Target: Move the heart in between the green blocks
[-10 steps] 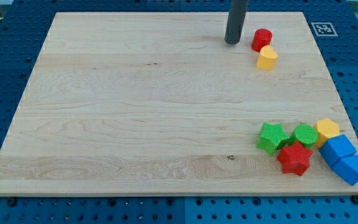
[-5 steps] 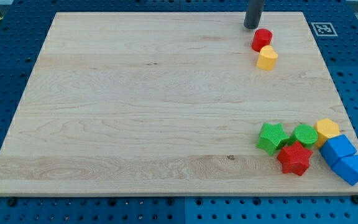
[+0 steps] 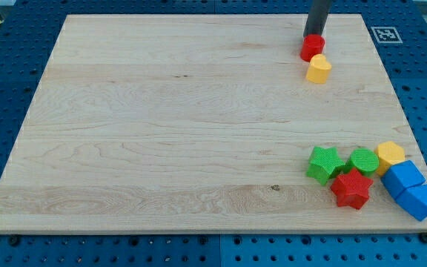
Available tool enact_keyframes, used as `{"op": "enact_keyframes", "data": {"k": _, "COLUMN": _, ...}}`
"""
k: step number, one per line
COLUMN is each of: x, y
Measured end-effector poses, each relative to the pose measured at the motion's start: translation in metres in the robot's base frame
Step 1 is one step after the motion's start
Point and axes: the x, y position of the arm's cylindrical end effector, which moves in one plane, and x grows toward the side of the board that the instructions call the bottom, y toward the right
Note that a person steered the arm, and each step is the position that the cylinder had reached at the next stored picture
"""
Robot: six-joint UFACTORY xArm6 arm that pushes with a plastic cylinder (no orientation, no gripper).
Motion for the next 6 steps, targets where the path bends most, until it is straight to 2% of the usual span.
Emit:
{"op": "enact_keyframes", "data": {"k": 4, "x": 0.067, "y": 0.0}}
{"op": "enact_keyframes", "data": {"k": 6, "x": 0.115, "y": 0.004}}
